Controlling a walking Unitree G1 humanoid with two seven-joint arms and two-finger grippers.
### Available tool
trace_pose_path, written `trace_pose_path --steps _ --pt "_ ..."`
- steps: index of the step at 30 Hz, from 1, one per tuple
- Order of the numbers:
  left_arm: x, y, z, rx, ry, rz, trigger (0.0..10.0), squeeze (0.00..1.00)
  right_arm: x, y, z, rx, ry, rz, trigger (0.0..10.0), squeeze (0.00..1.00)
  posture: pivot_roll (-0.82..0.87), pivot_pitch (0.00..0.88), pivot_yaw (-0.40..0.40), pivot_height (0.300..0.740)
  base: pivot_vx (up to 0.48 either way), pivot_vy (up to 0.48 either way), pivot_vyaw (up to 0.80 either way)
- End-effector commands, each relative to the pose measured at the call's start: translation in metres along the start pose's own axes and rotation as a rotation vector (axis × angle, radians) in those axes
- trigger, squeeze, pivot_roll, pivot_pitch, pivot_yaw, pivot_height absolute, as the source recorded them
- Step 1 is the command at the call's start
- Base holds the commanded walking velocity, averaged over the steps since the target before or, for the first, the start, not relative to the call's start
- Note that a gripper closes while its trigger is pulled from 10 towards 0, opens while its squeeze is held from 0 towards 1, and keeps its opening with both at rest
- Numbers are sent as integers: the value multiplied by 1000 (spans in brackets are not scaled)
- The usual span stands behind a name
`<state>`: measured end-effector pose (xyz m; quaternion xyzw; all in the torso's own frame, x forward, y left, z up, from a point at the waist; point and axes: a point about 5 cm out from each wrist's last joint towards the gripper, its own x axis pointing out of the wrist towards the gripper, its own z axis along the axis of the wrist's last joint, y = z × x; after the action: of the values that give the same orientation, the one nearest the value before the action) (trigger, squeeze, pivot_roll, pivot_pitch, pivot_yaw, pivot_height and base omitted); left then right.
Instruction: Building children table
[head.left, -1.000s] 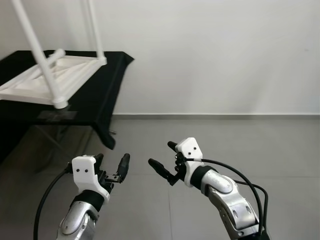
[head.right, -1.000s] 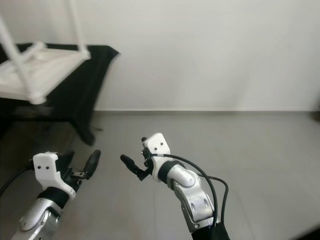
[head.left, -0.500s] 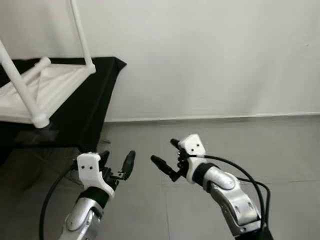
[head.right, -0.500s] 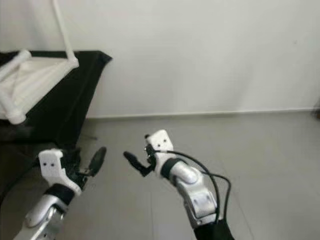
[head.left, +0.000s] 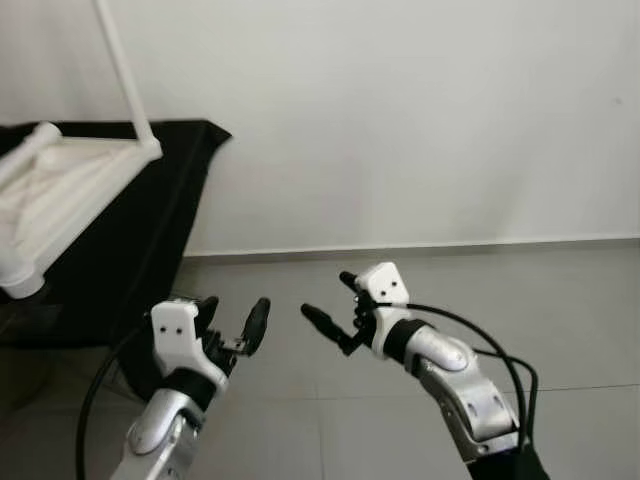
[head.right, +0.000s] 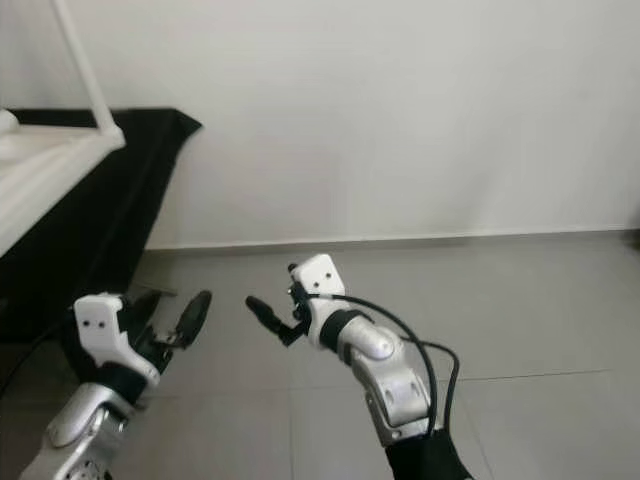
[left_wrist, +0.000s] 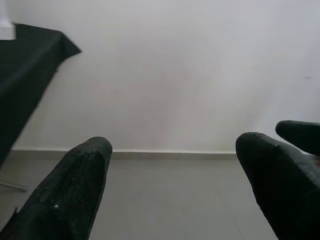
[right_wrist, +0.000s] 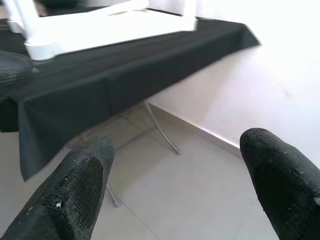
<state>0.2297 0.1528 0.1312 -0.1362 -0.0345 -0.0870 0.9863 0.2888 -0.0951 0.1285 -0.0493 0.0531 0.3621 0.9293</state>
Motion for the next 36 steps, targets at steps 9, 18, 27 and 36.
trace_pose_path --steps 9,18,27,36 --pt "-2 5 -2 -5 14 11 10000 0 3 4 1 10 -5 19 10000 0 -55 43 -23 740 371 0 0" --pt "-1 6 -2 -9 16 12 10000 0 4 4 1 11 -5 20 10000 0 -55 40 -21 740 370 0 0" --pt "0 7 -3 -8 17 13 10000 0 5 6 1 -12 3 40 10000 0 -49 35 -20 740 367 0 89" --pt "0 8 -4 2 25 8 10000 0 6 10 0 -10 -5 78 10000 0 -37 28 -20 740 366 0 800"
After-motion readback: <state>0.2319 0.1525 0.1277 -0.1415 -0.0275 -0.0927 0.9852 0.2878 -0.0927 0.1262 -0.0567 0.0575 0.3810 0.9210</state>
